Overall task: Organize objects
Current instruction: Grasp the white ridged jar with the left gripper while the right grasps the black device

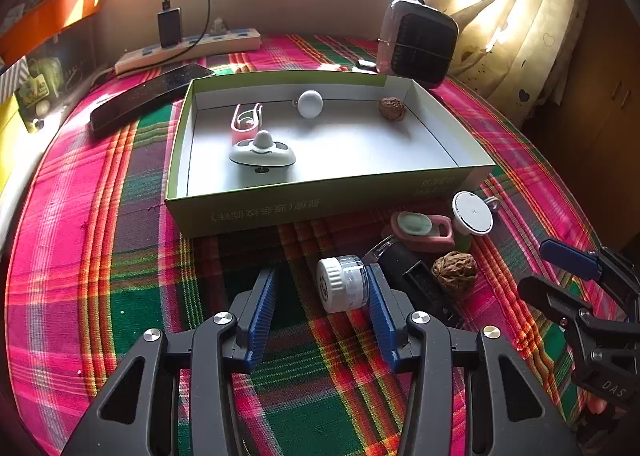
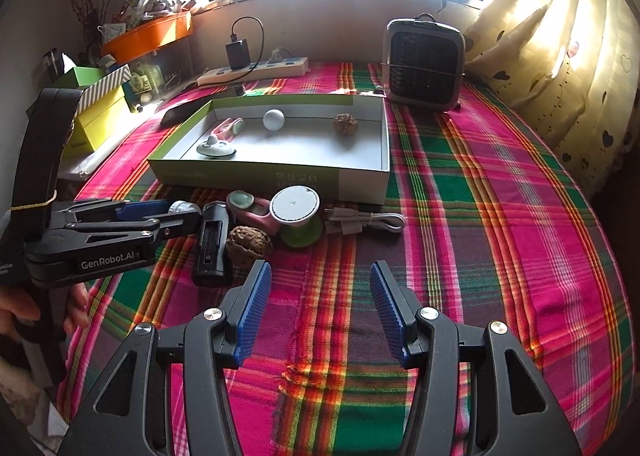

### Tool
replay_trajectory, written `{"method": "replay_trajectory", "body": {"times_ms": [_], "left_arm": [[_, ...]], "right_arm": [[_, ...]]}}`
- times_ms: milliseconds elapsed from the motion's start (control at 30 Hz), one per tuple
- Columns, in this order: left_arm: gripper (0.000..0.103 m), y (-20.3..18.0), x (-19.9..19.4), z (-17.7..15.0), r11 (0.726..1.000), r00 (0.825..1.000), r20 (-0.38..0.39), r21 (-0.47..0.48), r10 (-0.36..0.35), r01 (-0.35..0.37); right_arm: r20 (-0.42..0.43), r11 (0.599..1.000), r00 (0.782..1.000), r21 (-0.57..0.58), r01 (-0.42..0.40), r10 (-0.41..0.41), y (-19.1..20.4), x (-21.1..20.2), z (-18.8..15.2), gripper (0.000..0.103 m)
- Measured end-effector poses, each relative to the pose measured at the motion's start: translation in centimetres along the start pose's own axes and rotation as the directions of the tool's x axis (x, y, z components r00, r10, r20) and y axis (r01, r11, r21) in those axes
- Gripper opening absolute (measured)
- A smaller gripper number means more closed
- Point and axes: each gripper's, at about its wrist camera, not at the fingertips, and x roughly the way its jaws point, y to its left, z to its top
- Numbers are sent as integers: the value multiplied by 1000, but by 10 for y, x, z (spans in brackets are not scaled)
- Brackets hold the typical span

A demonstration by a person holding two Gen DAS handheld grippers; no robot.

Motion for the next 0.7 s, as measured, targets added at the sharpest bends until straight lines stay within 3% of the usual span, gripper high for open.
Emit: {"method": "replay_trajectory", "body": {"times_ms": [200,600,700], "left_arm": [[43,0,2,2,1000,1000,10,12,3,-3],[19,6,3,3,999,999,21,4,35,-35],[17,8,2,2,999,999,24,-4,38,-38]], "right_arm": [[-23,1000,1000,-17,-21,20,12,6,-5,53],[-36,999,999,-24,-34,33,19,8,-7,53],[-41,999,998,-26,-40,39,21,9,-8,53]]}}
